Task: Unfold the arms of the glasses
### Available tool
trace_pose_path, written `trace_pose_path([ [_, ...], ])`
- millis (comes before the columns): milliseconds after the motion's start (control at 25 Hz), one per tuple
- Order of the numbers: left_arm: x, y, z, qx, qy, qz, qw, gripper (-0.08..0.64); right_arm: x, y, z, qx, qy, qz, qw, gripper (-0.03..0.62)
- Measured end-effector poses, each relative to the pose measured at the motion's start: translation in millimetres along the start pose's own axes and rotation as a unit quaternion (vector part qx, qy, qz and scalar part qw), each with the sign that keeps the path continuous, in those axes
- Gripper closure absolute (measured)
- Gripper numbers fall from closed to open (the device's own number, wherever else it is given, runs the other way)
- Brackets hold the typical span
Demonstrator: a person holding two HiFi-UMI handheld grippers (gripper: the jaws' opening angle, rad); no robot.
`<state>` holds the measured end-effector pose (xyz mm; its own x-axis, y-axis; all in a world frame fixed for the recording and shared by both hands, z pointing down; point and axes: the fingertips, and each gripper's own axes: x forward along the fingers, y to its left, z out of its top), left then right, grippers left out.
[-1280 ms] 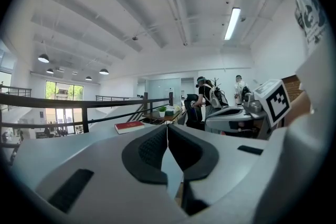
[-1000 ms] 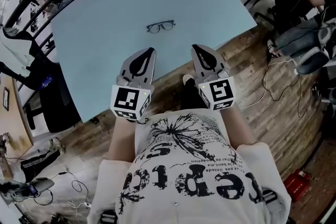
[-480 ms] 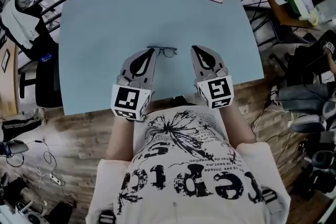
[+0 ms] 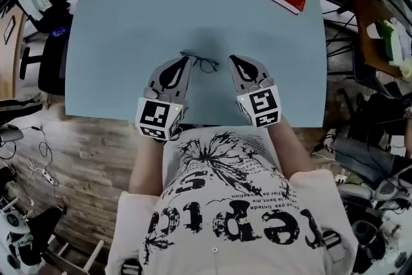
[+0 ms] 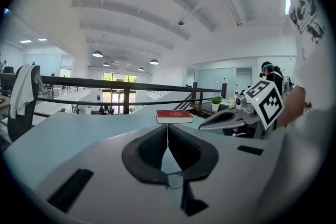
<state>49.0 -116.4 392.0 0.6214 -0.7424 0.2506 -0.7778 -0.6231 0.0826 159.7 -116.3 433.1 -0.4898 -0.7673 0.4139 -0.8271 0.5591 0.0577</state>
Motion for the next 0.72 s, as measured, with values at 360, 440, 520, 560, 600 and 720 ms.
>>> trace_pose_path([
  [360, 32, 21, -57, -0.002, 0.062, 0.005, 0.9980, 0.540, 68, 5, -75, -0.005, 0.153, 0.093, 0.984, 0.578],
  [440, 39, 25, -65, -0.004, 0.073, 0.003, 0.9973, 0.540, 76, 8, -87, -0.024, 0.183, 0.112, 0.976, 0.578],
  [520, 43, 28, -72, -0.007, 0.082, 0.001, 0.9966, 0.540, 82, 12, -98, -0.044, 0.211, 0.132, 0.968, 0.551],
  [560, 45, 29, -76, -0.009, 0.086, -0.001, 0.9962, 0.540, 83, 14, -103, -0.056, 0.224, 0.140, 0.963, 0.525],
  [600, 46, 30, -79, -0.010, 0.091, -0.002, 0.9958, 0.540, 85, 15, -108, -0.067, 0.237, 0.146, 0.958, 0.525],
  [720, 49, 32, -87, -0.009, 0.103, -0.008, 0.9946, 0.540, 89, 18, -120, -0.103, 0.265, 0.162, 0.945, 0.525],
])
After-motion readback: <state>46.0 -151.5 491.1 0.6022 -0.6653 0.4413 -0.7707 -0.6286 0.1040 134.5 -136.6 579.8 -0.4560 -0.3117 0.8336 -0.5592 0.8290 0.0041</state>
